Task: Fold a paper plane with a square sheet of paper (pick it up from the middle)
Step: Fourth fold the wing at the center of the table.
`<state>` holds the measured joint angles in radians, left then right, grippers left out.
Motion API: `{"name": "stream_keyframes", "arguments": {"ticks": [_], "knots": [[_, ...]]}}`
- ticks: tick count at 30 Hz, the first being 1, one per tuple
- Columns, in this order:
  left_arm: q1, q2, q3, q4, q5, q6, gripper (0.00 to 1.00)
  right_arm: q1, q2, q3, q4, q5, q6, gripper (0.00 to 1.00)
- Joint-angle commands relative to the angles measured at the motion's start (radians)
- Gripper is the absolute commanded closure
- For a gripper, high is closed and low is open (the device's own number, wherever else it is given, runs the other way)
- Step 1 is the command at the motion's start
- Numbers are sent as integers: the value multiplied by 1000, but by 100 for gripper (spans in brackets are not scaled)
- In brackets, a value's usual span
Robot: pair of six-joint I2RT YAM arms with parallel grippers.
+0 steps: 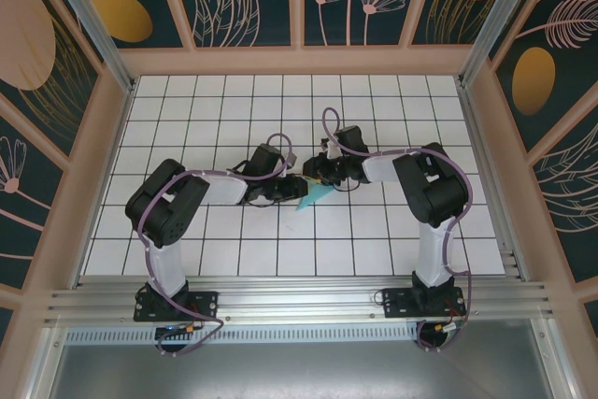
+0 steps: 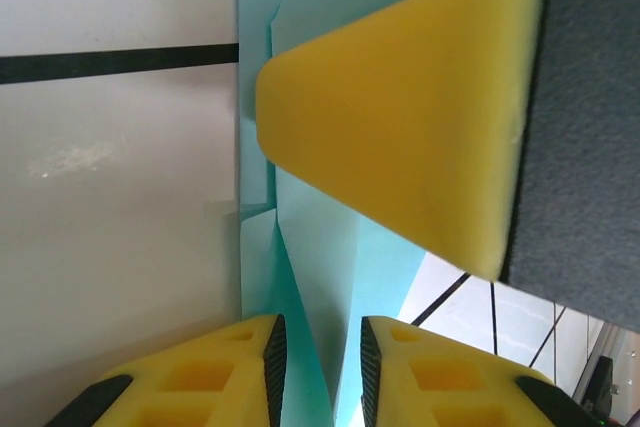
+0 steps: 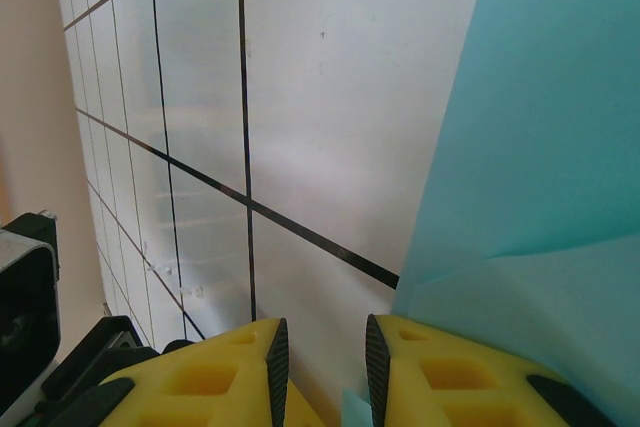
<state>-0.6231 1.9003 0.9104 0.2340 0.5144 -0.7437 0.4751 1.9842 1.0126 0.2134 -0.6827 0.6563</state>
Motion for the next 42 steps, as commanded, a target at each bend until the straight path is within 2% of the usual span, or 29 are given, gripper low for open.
{"name": "stream_keyframes", "arguments": {"ticks": [1,14,24,33,36,42], "knots": [[-17,25,30,-94,-18,57,70,8,20,-11,3,5,-5,69],[-52,38,56,-146,-82,83,77,7,15,-19,4,8,-3,69],[-51,22,50,-149,-120,88,97,5,-14,-3,-23,11,-16,68],[4,1,-11,-21,32,42,100,-29,-124,-33,-39,60,-36,68],[18,0,-33,27,73,13,100,-38,-143,-54,-7,27,-24,68],[33,-3,-60,79,108,-28,100,-19,-126,-50,-8,29,-22,69]]}}
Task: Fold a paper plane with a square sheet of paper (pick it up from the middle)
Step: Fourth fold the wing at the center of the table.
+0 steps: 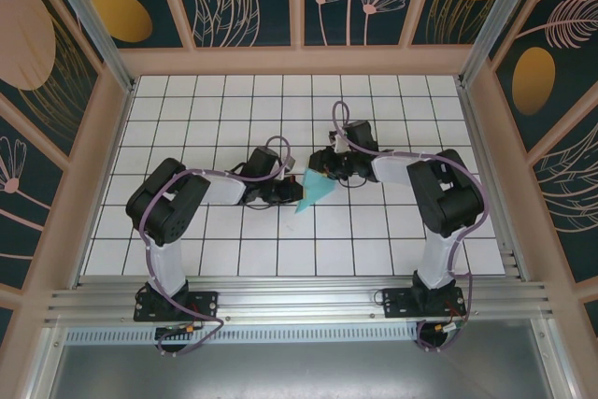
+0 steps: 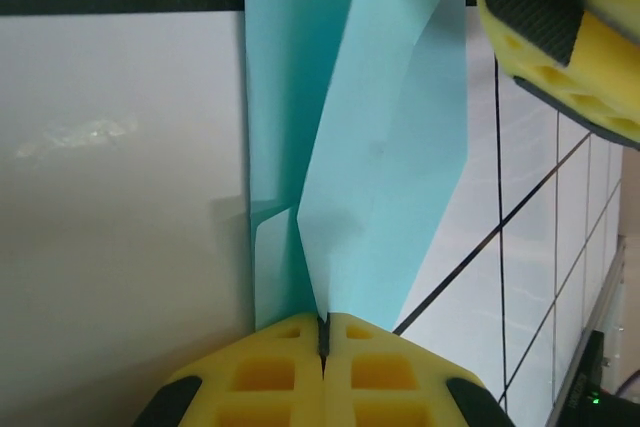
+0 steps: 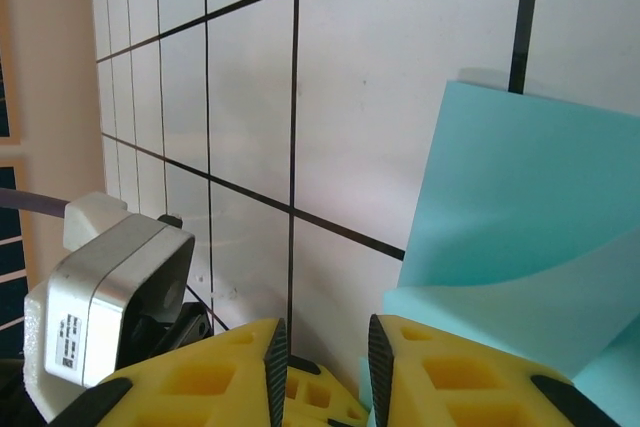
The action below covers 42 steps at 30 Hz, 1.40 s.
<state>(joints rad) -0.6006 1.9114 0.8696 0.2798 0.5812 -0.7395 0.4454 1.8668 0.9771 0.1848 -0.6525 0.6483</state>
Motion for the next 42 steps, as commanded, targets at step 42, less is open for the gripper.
{"name": "stream_keyframes", "arguments": {"ticks": [42], "knots": [[21,-71,-62,-96,5,24,77,47,143,-7,-36,65,-13,75]]}}
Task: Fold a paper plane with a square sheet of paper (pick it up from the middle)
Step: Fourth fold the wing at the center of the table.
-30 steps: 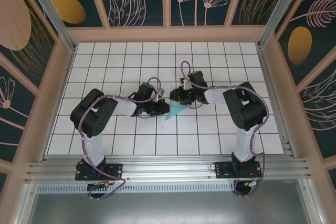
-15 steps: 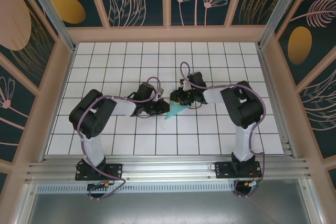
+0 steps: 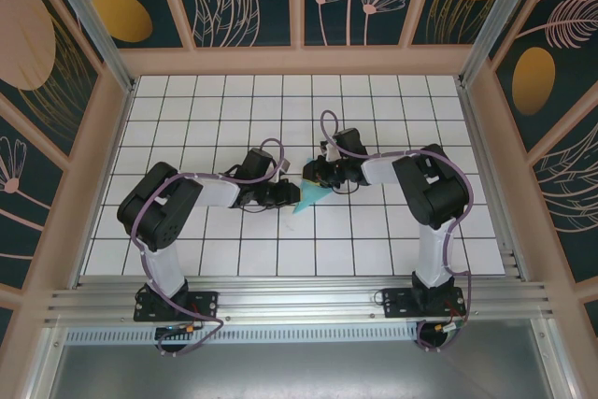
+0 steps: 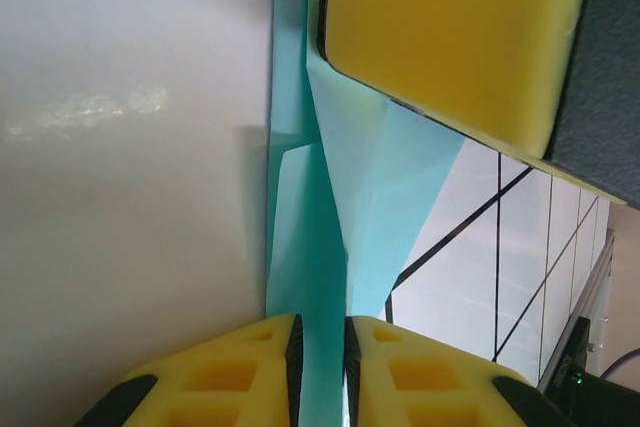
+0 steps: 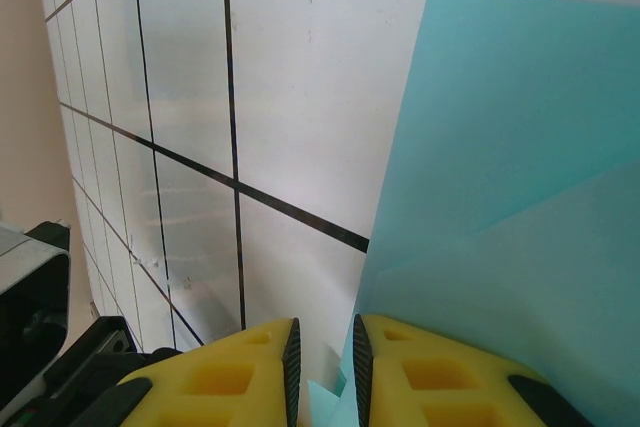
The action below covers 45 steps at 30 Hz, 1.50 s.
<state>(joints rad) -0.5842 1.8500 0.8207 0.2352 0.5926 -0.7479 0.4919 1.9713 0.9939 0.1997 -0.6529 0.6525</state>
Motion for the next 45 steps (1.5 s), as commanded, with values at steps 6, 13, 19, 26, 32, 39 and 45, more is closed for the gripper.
{"name": "stream_keyframes", "arguments": {"ticks": [6,13,19,26,32,39,45], "knots": [[3,3,-2,-117,-65,51,88,2,38,-23,-52,67,-16,75],[-1,33,9,-157,-72,69,91,2,39,-30,-52,73,-16,75],[-5,22,-17,-192,-99,74,91,3,46,-41,-54,98,-14,75],[-6,-110,-51,-131,-89,32,82,2,45,-55,-54,106,-12,75],[-6,-209,-1,-105,-106,-10,75,2,44,-60,-55,109,-16,75],[-41,-141,78,-20,32,-27,77,2,54,-64,-45,105,-10,76],[-62,-42,80,9,29,-59,78,3,51,-66,-40,103,-5,76]]}}
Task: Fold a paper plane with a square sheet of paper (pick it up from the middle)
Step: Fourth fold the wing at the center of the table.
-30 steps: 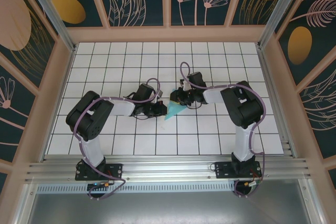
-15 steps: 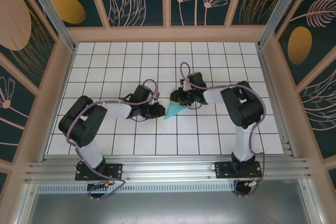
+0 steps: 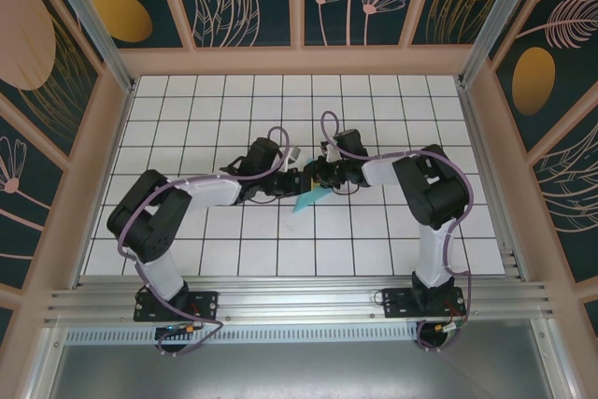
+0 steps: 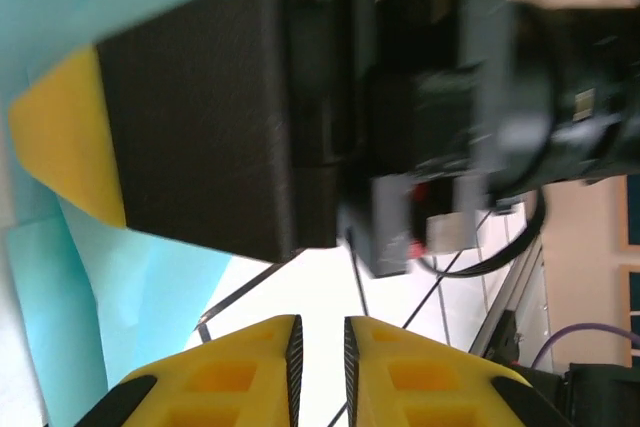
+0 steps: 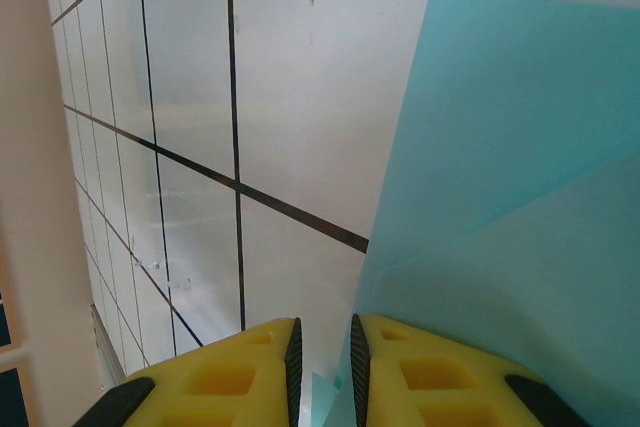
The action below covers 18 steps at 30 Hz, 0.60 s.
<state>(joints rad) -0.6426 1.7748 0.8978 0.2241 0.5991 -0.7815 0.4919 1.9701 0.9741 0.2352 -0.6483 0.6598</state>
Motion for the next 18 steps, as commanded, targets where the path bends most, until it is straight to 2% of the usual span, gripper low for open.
{"name": "stream_keyframes", "arguments": {"ticks": [1,6,10,18], "knots": [[-5,40,1,22,22,-25,78,2,53,-46,-74,98,-12,76],[-12,68,5,-11,13,-1,78,2,55,-41,-79,95,-16,76],[-12,85,18,-89,-53,39,79,2,56,-39,-80,94,-17,76],[-11,102,-24,-118,-104,61,81,2,55,-38,-90,96,-22,76]]}}
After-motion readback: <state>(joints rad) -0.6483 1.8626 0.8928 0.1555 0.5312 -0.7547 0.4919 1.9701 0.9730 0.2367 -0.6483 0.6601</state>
